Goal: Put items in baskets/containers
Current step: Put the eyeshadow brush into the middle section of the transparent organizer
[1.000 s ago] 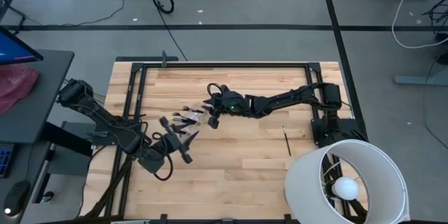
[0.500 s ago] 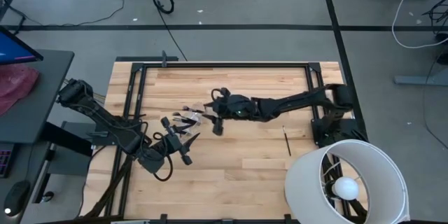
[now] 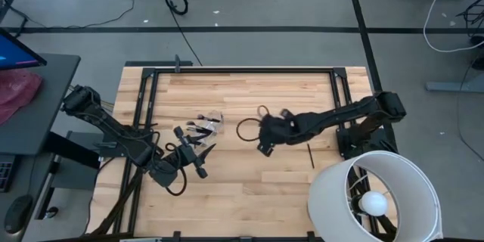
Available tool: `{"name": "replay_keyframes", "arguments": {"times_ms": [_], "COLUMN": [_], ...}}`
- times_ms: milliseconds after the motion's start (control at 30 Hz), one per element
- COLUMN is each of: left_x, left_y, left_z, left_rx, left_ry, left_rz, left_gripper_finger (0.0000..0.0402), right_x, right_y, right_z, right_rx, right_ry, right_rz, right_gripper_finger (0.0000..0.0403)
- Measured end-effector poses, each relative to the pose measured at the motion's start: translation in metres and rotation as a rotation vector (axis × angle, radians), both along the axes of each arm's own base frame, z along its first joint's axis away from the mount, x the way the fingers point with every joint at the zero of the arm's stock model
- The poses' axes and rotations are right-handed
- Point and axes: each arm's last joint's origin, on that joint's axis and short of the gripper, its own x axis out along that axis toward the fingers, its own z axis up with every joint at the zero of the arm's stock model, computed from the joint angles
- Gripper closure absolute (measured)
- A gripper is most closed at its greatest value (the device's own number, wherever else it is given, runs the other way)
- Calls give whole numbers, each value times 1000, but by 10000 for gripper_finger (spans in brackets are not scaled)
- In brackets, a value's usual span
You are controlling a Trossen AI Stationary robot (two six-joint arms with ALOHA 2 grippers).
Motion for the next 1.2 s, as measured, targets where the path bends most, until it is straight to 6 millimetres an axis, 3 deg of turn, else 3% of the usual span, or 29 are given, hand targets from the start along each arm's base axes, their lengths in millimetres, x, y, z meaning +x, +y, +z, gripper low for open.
{"name": "replay_keyframes", "arguments": {"times_ms": [100,400,833,1000,1200], "left_x": [0,2,11,16,22], "left_y": [0,4,18,23,28], "left_z": [0,0,0,-2,-3], "left_rx": [0,-2,-59,-104,-142], "left_ry": [-1,-3,-28,-14,12], "left_rz": [0,17,55,-8,-83], "left_gripper_finger": [225,225,225,225,225], "right_x": [-15,-62,-103,-113,-139], "right_y": [6,33,64,61,40], "right_z": [-12,-64,-67,-84,-101], "right_rx": [39,71,-27,0,52], "right_ry": [64,204,242,278,239], "right_rz": [-143,-310,-487,-501,-544], "right_gripper_finger": [229,229,229,229,229]}}
